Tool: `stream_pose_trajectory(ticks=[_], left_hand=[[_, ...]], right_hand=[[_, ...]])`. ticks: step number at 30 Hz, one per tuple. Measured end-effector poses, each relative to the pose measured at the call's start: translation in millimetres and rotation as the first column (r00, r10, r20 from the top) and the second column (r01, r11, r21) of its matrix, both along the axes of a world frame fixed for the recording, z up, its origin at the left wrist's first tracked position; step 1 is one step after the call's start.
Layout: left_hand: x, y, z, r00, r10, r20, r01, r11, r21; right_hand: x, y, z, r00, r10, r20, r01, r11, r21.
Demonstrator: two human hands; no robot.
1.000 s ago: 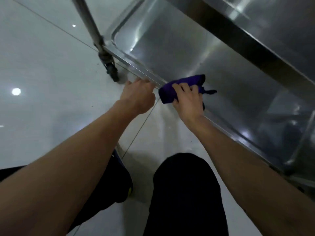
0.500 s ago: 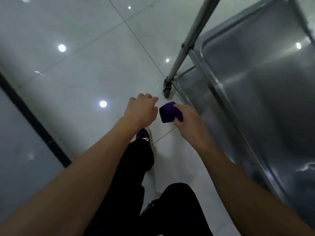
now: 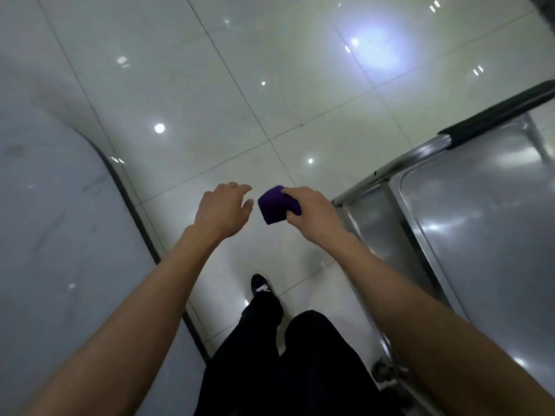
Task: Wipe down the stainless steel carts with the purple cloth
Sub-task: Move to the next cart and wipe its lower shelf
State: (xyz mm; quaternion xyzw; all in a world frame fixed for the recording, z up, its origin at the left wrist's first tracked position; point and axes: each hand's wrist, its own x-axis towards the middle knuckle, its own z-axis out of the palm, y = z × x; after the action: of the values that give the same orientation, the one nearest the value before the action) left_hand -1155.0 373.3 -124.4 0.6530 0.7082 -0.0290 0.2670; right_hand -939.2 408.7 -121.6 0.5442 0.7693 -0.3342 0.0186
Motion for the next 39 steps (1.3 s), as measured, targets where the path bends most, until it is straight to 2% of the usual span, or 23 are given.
stream_pose_trajectory(ticks=[4, 8, 14, 18, 21, 23, 27, 32, 39], left_hand=[[-26, 34, 41, 0.996, 0.080, 0.035, -0.082, 0.995, 0.058], [-43, 70, 55, 0.996, 0.080, 0.046, -0.083, 0.994, 0.065], [-73, 142, 54, 0.999, 0.045, 0.011, -0.046, 0.997, 0.056], [-108, 188, 50, 0.995, 0.085, -0.057, -0.082, 0.995, 0.056], [-130, 227, 55, 0.990, 0.116, -0.082, -0.113, 0.993, 0.040], [-135, 251, 62, 0.989, 0.117, -0.089, -0.114, 0.993, 0.035], [-132, 327, 72, 0.992, 0.070, -0.106, -0.063, 0.996, 0.066], [-97, 443, 76, 0.985, -0.099, -0.138, 0.110, 0.991, 0.073], [-27, 615, 65, 0.952, -0.296, -0.082, 0.304, 0.945, 0.121]], right_hand=[[-13, 42, 38, 0.999, -0.047, -0.017, 0.048, 0.997, 0.056], [-25, 82, 52, 0.997, -0.062, -0.038, 0.065, 0.994, 0.085], [-58, 162, 40, 0.995, -0.079, -0.067, 0.083, 0.994, 0.064], [-101, 226, 26, 0.994, -0.032, -0.108, 0.032, 0.999, 0.000], [-128, 274, 28, 0.994, 0.028, -0.107, -0.027, 1.000, 0.014], [-134, 299, 34, 0.993, 0.011, -0.116, -0.010, 1.000, 0.003], [-122, 354, 43, 0.986, -0.071, -0.149, 0.076, 0.997, 0.031], [-83, 432, 41, 0.968, -0.214, -0.127, 0.224, 0.972, 0.074], [-11, 548, 43, 0.901, -0.421, -0.105, 0.431, 0.897, 0.102]])
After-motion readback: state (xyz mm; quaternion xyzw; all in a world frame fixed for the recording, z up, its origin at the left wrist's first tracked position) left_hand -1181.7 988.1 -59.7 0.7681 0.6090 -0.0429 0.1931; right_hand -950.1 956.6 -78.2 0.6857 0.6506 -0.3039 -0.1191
